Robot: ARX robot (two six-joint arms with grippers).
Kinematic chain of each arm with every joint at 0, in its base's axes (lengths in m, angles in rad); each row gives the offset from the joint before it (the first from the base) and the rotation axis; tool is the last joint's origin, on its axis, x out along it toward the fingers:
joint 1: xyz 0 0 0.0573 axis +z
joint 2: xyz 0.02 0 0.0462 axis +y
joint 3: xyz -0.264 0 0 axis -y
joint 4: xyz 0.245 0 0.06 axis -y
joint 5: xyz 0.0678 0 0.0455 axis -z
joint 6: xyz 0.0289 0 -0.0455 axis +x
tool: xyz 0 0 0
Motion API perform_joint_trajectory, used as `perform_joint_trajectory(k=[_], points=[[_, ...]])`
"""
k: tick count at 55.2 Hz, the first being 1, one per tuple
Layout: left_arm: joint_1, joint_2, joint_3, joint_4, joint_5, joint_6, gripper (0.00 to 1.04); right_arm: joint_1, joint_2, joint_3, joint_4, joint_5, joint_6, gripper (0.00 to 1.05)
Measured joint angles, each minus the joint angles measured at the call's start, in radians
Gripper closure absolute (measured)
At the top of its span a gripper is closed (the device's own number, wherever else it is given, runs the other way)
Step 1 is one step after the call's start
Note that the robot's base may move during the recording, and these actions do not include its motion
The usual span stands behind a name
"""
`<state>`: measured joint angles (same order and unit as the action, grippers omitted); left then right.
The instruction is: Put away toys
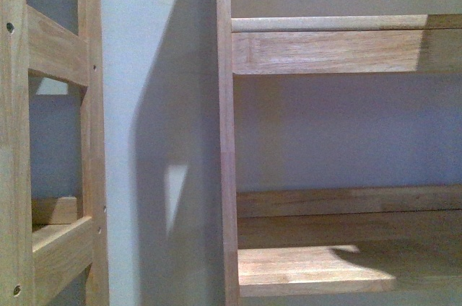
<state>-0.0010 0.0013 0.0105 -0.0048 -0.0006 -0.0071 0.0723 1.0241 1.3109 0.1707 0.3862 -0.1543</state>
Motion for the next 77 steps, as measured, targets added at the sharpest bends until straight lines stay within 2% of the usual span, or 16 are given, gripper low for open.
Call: perform_joint_trajectory(k=[22, 37, 61, 77], points=[[0.000, 0.000, 0.000, 0.000, 0.000, 0.000, 0.06, 0.033, 0.419, 0.429, -0.024, -0.046, 0.016, 0.98], [0.000, 0.000, 0.000, 0.000, 0.000, 0.000, 0.06, 0.100, 0.656, 0.713, -0.133, -0.092, 0.134, 0.98], [0.000, 0.000, 0.000, 0.000, 0.000, 0.000, 0.06, 0.253, 0.773, 0.824, -0.161, -0.105, 0.257, 0.98], [0.000, 0.000, 0.000, 0.000, 0.000, 0.000, 0.06, 0.248, 0.820, 0.857, -0.145, -0.144, 0.298, 0.98]])
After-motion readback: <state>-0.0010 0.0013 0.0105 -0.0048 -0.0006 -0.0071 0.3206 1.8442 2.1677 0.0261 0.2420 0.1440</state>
